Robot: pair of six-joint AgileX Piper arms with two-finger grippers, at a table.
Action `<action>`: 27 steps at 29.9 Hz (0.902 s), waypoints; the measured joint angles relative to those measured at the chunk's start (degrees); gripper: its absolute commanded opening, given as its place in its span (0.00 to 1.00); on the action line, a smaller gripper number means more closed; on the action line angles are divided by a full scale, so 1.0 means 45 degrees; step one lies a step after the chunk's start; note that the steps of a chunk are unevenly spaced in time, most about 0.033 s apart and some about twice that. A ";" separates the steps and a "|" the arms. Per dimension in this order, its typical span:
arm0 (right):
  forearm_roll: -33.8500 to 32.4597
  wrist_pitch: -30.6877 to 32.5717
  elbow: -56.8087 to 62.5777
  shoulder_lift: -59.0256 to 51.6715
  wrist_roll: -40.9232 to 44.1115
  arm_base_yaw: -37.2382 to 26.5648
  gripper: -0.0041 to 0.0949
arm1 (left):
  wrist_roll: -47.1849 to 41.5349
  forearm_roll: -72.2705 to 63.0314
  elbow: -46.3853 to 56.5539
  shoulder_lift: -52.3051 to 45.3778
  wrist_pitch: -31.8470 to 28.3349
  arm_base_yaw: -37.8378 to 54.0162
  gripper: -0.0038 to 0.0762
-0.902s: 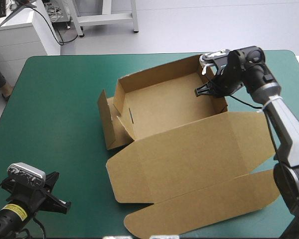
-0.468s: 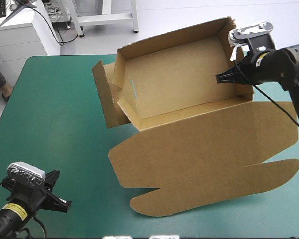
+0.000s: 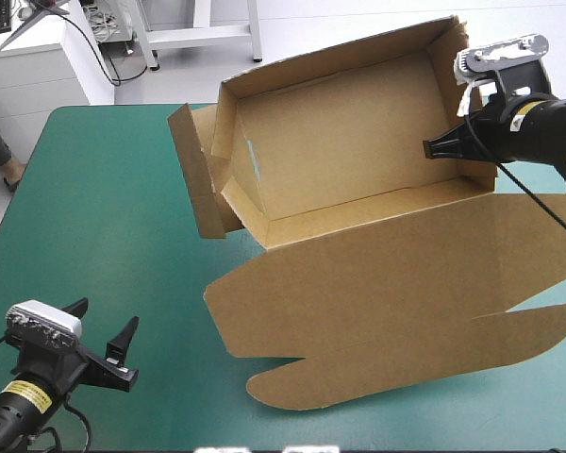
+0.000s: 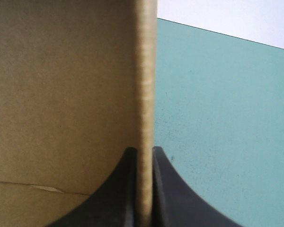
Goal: Fold the box
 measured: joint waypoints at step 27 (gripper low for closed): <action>0.0000 0.0000 0.0015 0.0013 0.0000 0.0000 0.02 | -0.2446 0.1383 -0.8543 0.9332 0.2707 0.1252 0.75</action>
